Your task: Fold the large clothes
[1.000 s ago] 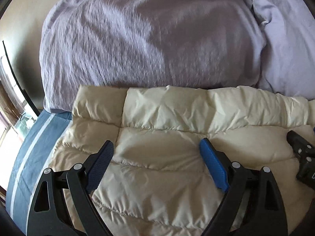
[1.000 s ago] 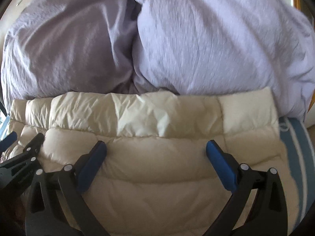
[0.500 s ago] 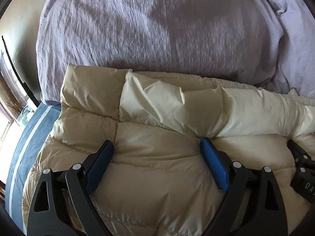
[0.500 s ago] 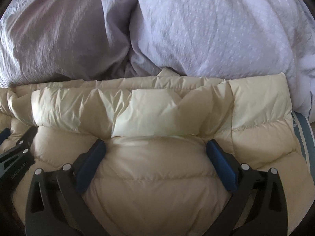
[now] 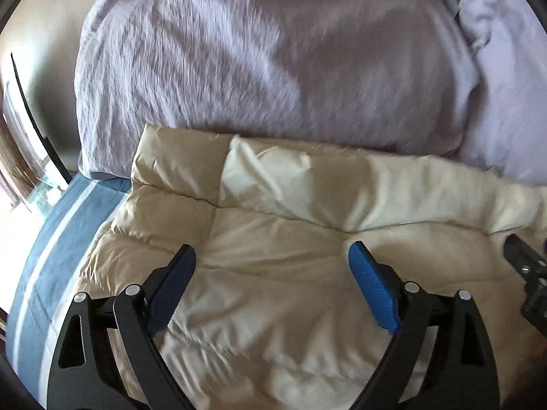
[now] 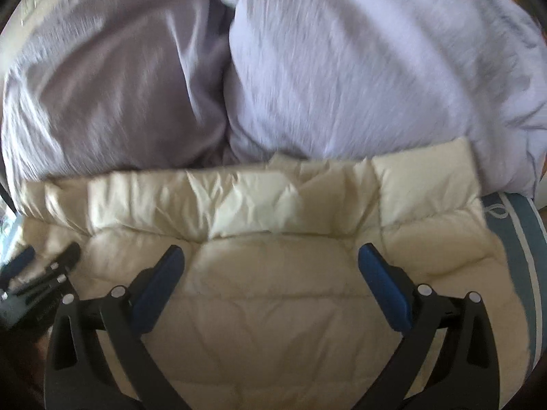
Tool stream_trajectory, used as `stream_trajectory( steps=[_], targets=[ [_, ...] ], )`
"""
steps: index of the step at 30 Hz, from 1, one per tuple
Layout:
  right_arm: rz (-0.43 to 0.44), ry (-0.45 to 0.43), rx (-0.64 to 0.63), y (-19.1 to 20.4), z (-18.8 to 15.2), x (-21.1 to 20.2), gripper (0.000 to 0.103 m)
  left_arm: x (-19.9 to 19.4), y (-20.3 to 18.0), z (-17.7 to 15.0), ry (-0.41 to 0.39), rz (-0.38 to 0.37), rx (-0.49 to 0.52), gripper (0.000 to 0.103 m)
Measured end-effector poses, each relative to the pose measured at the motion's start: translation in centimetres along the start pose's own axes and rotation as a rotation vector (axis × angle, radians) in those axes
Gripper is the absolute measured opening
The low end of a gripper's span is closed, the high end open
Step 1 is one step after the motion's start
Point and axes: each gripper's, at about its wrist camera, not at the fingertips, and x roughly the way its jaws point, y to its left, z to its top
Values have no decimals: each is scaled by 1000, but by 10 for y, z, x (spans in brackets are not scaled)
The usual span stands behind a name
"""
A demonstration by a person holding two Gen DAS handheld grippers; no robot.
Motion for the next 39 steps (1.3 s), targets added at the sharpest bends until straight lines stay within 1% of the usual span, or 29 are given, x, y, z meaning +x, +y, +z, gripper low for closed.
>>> stream_trajectory(
  steps=[2, 3, 4, 5, 6, 8, 10, 11, 13, 18, 20, 21, 26, 28, 29, 30, 31, 34, 36, 39],
  targets=[
    [8, -27, 0, 5, 5, -7, 101, -13, -13, 4, -19, -33, 0, 92],
    [3, -36, -9, 8, 7, -8, 101, -16, -18, 6, -30, -35, 8, 92],
    [-15, -47, -19, 13, 9, -5, 99, -17, -26, 7, -43, -17, 19, 92],
    [-33, -46, -23, 15, 11, -2, 99, -15, -33, 10, -53, 21, 27, 92],
    [-40, -38, -25, 16, 12, 3, 99, -7, -38, 10, -49, 37, 38, 92],
    [-36, -4, -17, 13, 10, 18, 99, 9, -37, 9, -4, 60, 23, 92],
    [-42, 34, -2, 8, 8, 29, 99, 20, -31, 8, 19, 43, -4, 93],
    [-24, 56, 21, 5, 6, 34, 99, 24, -28, 9, 23, 48, -11, 93],
    [-26, 67, 34, 1, 6, 38, 100, 28, -28, 11, 21, 59, -4, 93],
    [-72, 97, 2, 7, 5, 48, 101, 38, -38, 10, 31, 82, 19, 95],
    [-79, 110, -1, 10, 5, 53, 101, 44, -40, 13, 46, 80, 22, 96],
    [-81, 117, -1, 14, 4, 48, 101, 47, -42, 14, 54, 78, 23, 97],
    [-84, 135, 0, 13, 6, 55, 101, 49, -43, 14, 77, 74, 28, 98],
    [-82, 137, 2, 12, 6, 50, 101, 45, -50, 15, 83, 72, 24, 98],
    [-81, 138, 2, 20, 5, 54, 101, 44, -51, 15, 85, 68, 22, 98],
    [-80, 139, 3, 19, 5, 52, 101, 45, -51, 14, 86, 66, 20, 98],
    [-79, 140, 4, 16, 4, 58, 101, 54, -37, 16, 88, 63, 18, 98],
    [-79, 141, 4, 15, 6, 56, 101, 56, -32, 17, 92, 58, 12, 98],
    [-79, 142, 4, 15, 6, 54, 101, 63, -14, 19, 94, 54, 9, 98],
    [-76, 144, 8, 8, 9, 50, 101, 68, -4, 17, 96, 46, -1, 99]
  ],
)
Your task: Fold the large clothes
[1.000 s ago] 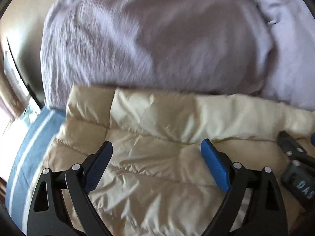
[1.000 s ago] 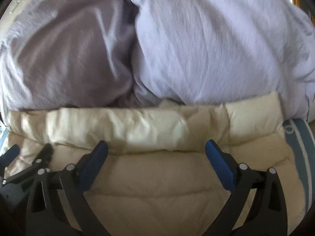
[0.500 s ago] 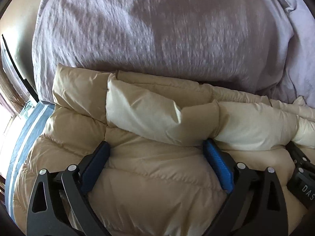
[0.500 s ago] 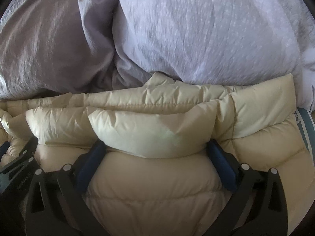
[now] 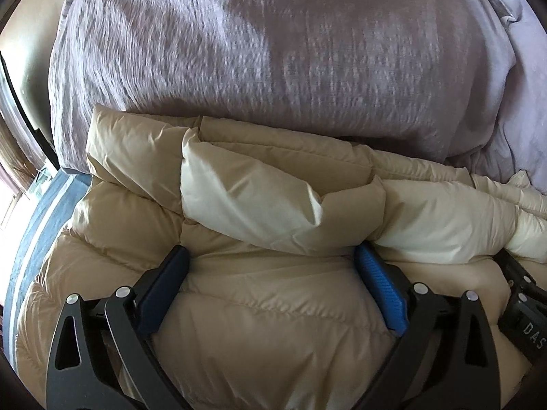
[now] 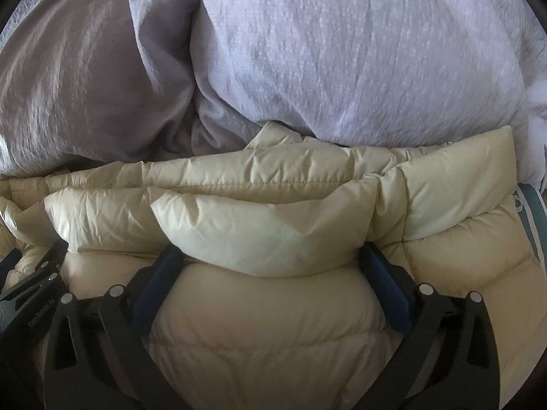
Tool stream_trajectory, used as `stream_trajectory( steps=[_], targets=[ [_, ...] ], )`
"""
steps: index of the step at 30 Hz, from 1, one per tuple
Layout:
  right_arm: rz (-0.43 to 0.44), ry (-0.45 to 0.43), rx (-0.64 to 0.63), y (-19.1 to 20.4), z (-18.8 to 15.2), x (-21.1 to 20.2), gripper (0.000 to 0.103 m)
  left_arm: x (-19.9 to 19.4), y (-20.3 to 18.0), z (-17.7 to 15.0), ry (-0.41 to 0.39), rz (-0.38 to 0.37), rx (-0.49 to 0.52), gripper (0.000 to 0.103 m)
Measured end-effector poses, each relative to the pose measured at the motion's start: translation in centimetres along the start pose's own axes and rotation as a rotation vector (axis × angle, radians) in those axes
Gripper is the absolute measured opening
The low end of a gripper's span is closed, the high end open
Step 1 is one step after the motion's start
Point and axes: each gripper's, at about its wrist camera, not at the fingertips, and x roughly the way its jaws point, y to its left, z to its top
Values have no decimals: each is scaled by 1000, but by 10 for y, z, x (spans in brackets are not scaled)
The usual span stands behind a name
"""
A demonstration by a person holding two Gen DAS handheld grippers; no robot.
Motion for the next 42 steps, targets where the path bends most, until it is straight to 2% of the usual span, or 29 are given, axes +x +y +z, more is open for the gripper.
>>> stream_trajectory(
  steps=[3, 6, 10, 12, 15, 17, 19, 23, 28, 32, 34, 37, 39, 40, 42],
  targets=[
    [14, -1, 9, -3, 1, 1, 101, 5, 15, -3, -4, -9, -14, 99],
    [69, 12, 25, -15, -3, -6, 101, -14, 32, -11, -1, -42, -21, 98],
    [141, 3, 67, -52, -18, -55, 101, -58, 65, -28, -30, -86, 19, 98],
    [124, -26, 73, -73, -24, -81, 101, -85, 93, -37, -71, -86, 27, 98],
    [39, -62, 79, -115, -33, -119, 101, -108, 139, -45, -90, -69, -2, 98],
    [9, -31, 87, -142, -41, -129, 101, -112, 165, -49, -64, -70, -30, 98],
    [13, 37, 131, -170, -54, -128, 101, -106, 193, -56, -3, -67, -75, 98],
    [84, 124, 223, -204, -86, -111, 101, -92, 222, -73, 91, -127, -157, 98],
    [235, 201, 320, -222, -114, -89, 101, -77, 228, -90, 160, -211, -203, 98],
    [265, 188, 295, -219, -120, -94, 101, -63, 228, -94, 193, -243, -236, 98],
    [288, 184, 281, -216, -124, -97, 97, -57, 229, -97, 211, -277, -275, 95],
    [330, 176, 276, -212, -126, -100, 79, -50, 234, -101, 230, -341, -337, 84],
    [381, 180, 291, -209, -129, -101, 62, -50, 234, -103, 216, -378, -355, 69],
    [388, 176, 299, -208, -132, -102, 59, -53, 233, -105, 216, -405, -367, 58],
    [409, 169, 311, -207, -130, -103, 43, -55, 234, -107, 213, -437, -404, 49]
  ],
)
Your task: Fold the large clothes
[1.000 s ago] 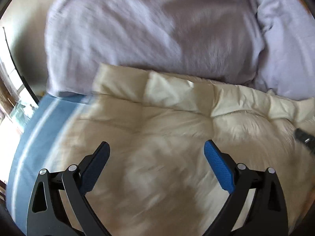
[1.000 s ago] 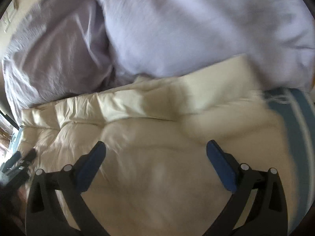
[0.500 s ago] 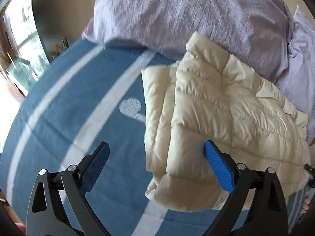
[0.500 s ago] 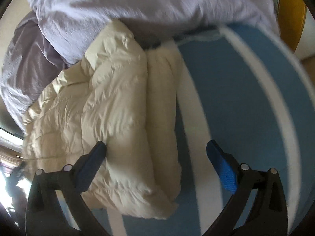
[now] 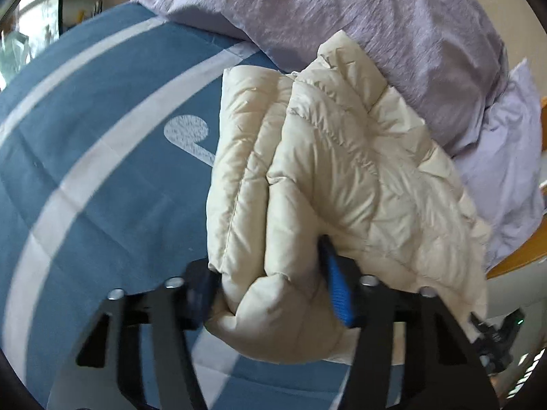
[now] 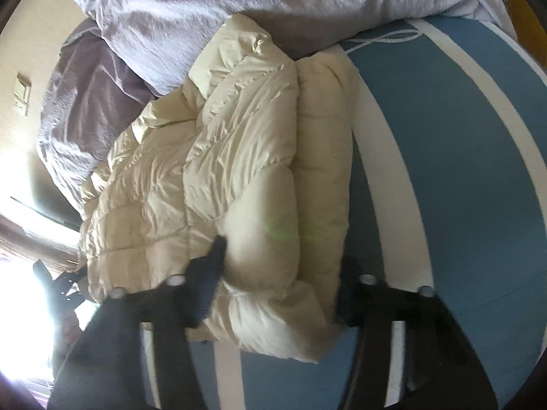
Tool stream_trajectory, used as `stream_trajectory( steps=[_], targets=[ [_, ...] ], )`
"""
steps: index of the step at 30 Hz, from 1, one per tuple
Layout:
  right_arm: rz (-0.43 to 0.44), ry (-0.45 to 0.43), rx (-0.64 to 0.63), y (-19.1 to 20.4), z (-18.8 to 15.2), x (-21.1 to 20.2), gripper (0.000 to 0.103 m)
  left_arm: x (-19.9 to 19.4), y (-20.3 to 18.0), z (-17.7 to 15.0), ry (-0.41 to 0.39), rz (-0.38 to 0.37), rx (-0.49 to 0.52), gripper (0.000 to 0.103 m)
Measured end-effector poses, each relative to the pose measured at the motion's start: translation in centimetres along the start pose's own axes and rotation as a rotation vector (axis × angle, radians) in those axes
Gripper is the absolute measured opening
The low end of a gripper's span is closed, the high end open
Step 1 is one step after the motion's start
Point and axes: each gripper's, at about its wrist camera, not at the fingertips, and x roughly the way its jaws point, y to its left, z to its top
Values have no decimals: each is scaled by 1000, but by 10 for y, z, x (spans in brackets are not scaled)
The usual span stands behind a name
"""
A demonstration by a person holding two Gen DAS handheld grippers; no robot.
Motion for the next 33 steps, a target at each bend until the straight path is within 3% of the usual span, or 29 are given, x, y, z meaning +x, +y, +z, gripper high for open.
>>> stream_trajectory(
  steps=[4, 7, 18, 29, 31, 33],
  targets=[
    [66, -31, 31, -6, -3, -12, 24, -11, -2, -4, -39, -36, -7, 22],
    [96, -42, 19, -3, -9, -25, 18, -19, -3, -6, -68, -64, -14, 16],
    [132, -11, -110, 19, -69, -56, 17, -67, 39, -33, -95, -83, 11, 15],
    [131, 43, -199, 50, -112, -57, 17, -101, 90, -68, -95, -92, -2, 15],
    [100, 53, -231, 55, -114, -55, 20, -103, 94, -69, -90, -91, -6, 16],
    [26, 45, -259, 60, -114, -59, 32, -101, 95, -68, -81, -87, -18, 19]
  ],
)
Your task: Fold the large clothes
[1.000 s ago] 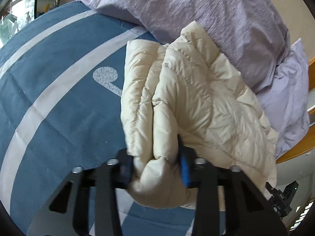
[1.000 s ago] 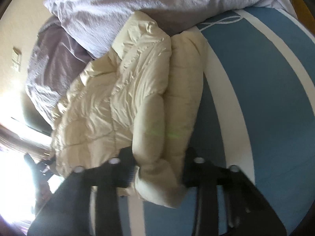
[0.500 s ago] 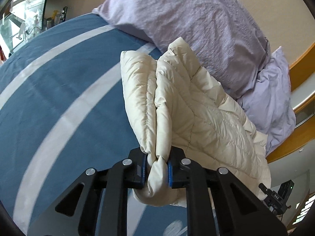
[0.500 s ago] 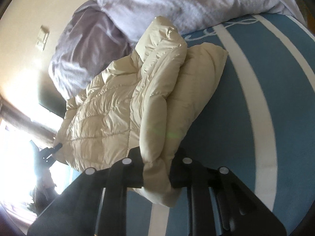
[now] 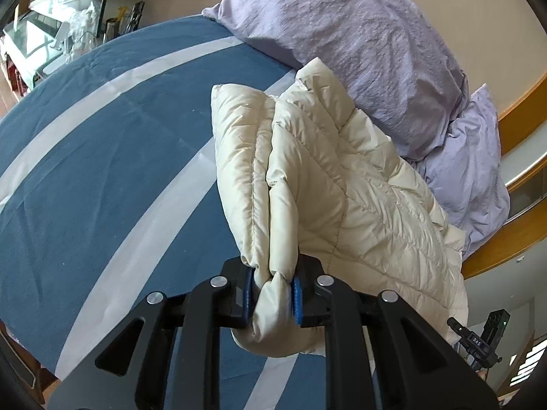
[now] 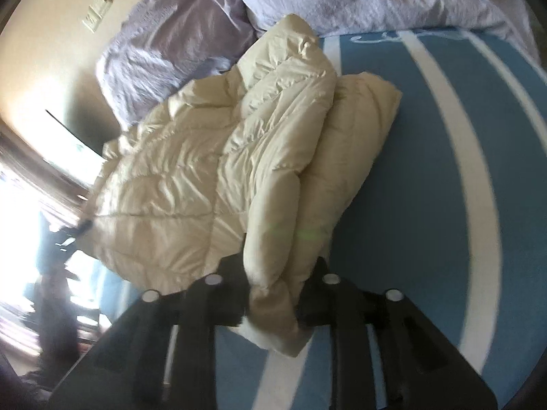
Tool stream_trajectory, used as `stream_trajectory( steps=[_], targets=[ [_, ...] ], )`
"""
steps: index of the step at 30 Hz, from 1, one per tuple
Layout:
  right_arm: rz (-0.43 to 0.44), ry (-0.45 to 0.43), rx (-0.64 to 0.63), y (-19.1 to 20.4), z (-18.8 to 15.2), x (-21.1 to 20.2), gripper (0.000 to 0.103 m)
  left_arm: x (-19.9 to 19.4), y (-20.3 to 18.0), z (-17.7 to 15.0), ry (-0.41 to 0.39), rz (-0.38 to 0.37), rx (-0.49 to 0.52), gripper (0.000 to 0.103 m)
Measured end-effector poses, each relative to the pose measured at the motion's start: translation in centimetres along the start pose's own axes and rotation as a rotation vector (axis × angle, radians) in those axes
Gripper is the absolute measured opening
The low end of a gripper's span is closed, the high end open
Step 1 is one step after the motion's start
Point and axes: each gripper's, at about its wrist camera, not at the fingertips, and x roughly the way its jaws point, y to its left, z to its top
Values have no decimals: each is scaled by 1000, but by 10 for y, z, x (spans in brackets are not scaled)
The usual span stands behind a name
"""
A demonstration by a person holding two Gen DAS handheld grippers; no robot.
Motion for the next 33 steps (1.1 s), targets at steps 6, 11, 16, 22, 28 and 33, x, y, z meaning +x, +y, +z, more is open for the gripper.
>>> stream_trajectory(
  steps=[6, 11, 16, 22, 28, 33],
  targets=[
    [-269, -144, -108, 20, 14, -24, 59, 4, 0, 4, -3, 44, 10, 58],
    [-305, -215, -219, 49, 19, -23, 64, 7, 6, 11, -13, 70, -7, 78],
    [-303, -188, -283, 71, 22, 4, 64, 19, 7, 17, 9, 78, -27, 83],
    [-335, -176, -321, 80, 14, 24, 67, 28, 5, 21, 15, 50, -52, 85],
    [-363, -144, -341, 78, 6, 52, 78, 35, 2, 21, 9, 11, -93, 85],
    [-361, -132, -325, 77, 3, 67, 83, 40, -4, 19, 5, -43, -133, 62]
  ],
)
